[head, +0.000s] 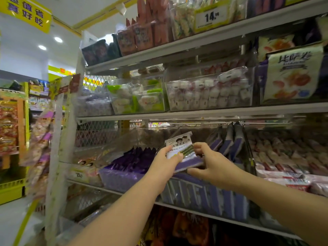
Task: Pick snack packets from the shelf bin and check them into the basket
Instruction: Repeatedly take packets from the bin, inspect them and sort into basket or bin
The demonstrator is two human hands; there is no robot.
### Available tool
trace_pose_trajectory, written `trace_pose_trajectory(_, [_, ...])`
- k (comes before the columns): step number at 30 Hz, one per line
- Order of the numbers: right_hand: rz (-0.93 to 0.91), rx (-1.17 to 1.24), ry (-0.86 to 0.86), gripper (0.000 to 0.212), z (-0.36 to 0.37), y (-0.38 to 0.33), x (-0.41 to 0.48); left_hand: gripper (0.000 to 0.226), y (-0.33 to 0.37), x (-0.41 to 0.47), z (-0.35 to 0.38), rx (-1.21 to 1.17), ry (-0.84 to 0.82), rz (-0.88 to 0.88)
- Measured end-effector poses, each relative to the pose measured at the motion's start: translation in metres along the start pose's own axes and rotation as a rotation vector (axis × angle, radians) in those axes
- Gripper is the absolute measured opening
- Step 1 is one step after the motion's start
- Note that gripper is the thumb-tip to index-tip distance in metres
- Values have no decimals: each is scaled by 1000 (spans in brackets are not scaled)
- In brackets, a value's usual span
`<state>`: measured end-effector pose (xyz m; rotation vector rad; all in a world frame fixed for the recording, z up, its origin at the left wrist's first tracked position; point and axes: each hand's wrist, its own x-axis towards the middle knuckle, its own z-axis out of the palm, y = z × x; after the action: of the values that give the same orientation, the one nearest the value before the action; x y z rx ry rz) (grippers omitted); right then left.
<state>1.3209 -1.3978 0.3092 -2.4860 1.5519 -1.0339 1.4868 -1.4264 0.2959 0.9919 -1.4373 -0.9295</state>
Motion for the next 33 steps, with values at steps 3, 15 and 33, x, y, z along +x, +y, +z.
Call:
trace_pose_trajectory(3, [-5,-76,-70,100,-1,3,4,46,0,0,-1,-162,26,23])
trace_pose_trajectory(15, [-115,-721,-189,40,0,-10,4,39,-19,0,-68,-285,251,142])
trace_pose_trajectory(33, [-15,-890,-319,57,-44,0,-32,42,-21,-21,-44,-183,97,154])
